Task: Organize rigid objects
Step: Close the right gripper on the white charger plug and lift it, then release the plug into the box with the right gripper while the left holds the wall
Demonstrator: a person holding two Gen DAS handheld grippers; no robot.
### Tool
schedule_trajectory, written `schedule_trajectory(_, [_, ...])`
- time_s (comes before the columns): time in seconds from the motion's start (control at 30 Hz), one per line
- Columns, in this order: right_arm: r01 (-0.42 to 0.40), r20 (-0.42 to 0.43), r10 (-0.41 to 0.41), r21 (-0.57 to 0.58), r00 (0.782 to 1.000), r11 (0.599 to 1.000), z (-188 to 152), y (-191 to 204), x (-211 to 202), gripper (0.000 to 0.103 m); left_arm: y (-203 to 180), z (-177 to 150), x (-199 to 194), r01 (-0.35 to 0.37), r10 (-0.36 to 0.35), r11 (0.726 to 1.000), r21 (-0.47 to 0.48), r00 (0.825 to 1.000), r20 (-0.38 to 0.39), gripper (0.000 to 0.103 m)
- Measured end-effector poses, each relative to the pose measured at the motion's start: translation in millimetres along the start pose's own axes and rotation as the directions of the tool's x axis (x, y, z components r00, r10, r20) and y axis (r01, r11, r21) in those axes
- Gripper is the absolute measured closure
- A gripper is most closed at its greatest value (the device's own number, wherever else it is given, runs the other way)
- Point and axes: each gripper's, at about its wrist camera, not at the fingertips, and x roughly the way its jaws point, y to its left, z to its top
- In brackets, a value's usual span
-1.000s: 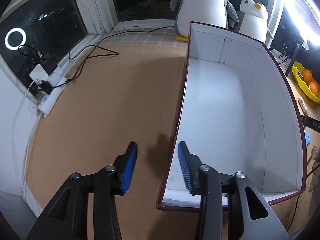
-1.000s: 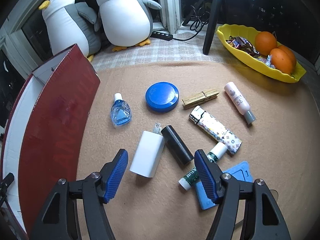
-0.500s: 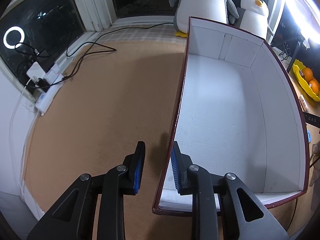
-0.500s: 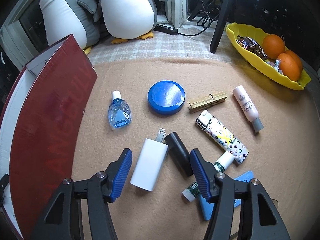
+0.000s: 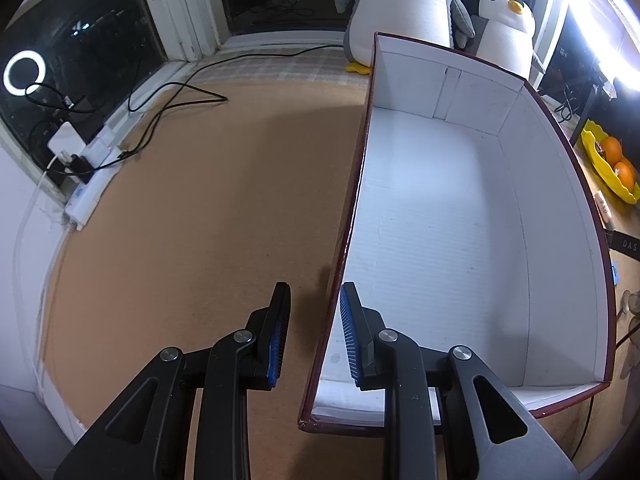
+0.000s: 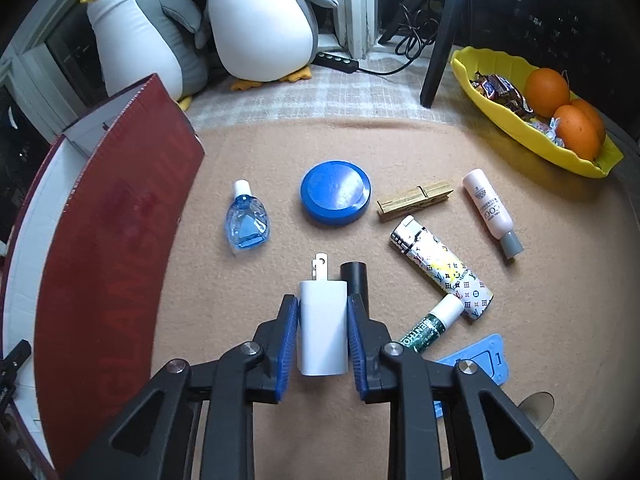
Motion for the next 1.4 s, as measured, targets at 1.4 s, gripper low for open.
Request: schedule_trajectory(1.4, [-0.190,0.172,0.240,-0.265,0.955,0.946,-17,145,-135,0.081,9,-1,0,0.084,-0.083,0.996,-0.029,0.996,0.039,0.091])
